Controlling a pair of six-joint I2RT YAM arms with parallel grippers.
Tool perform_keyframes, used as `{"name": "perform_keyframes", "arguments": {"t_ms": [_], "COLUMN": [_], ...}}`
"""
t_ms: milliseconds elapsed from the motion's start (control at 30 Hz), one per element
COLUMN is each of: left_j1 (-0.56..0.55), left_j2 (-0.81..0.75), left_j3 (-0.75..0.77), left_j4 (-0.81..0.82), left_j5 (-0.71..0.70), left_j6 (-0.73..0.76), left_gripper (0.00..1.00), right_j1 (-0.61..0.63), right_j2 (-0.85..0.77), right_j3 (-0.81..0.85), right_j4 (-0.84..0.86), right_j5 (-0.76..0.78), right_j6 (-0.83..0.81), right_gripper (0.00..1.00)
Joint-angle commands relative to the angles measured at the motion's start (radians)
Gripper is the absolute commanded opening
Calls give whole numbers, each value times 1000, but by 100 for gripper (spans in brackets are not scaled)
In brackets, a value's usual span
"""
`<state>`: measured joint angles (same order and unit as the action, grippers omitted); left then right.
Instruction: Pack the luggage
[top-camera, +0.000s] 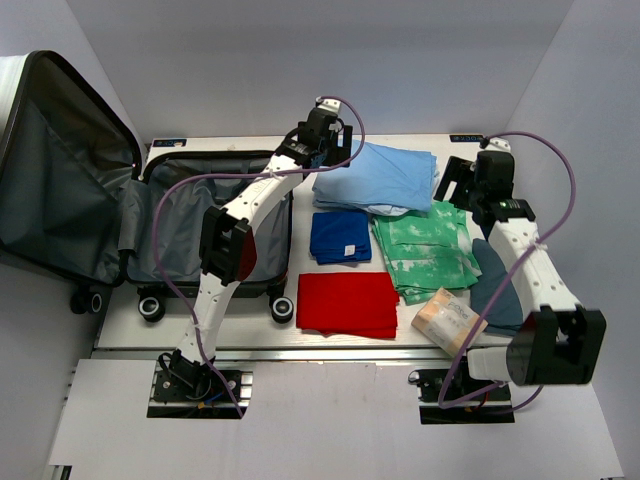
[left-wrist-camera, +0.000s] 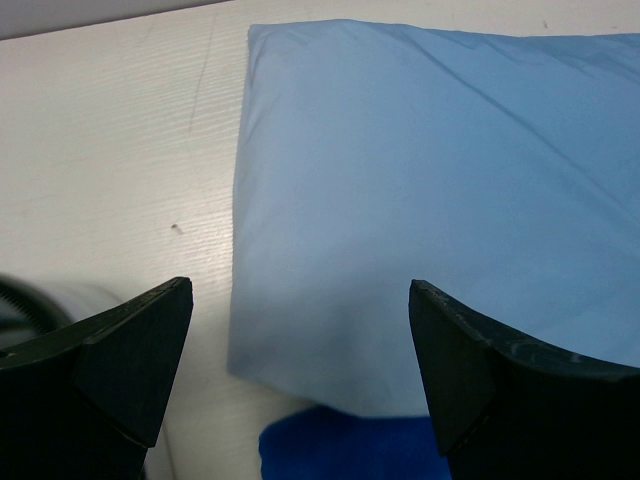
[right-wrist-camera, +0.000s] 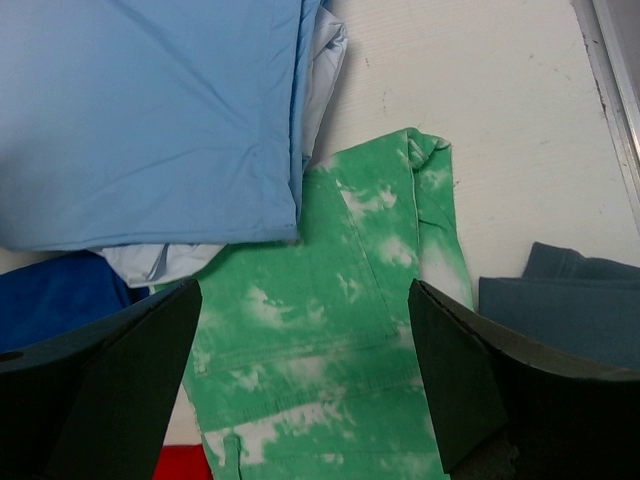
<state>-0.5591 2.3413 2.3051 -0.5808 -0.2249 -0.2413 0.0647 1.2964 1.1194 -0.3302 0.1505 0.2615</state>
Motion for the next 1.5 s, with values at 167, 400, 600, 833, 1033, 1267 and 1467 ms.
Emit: {"name": "perform_keyframes", "arguments": {"t_ms": [167,400,600,833,1033,1267,1467], "left_j1": [13,13,31,51,51,51,51], "left_j2": [108,170,227,260,285,245,263], "left_j3": [57,53,40,17,7,10,2], "left_j4": [173,193,156,171,170,147,125], "left_j5": [-10,-65,-44,56,70,-57,-60], "left_j6": [-44,-131,-252,-288,-289,-241,-233], "left_gripper": [98,98,98,98,98,98,98], "right_j1": [-5,-8,-20,-32,-39,-37,-40], "right_j2": [180,319,449,682,813,886,922], "right_j3": [115,164,218,370,456,508,520], "right_j4": [105,154,221,211,201,168,134], "right_j5": [17,14,-20,-94,-196,-236,-256], "right_j6": [7,-2,13,25,50,62,79], "right_gripper": [89,89,89,89,89,82,72]}}
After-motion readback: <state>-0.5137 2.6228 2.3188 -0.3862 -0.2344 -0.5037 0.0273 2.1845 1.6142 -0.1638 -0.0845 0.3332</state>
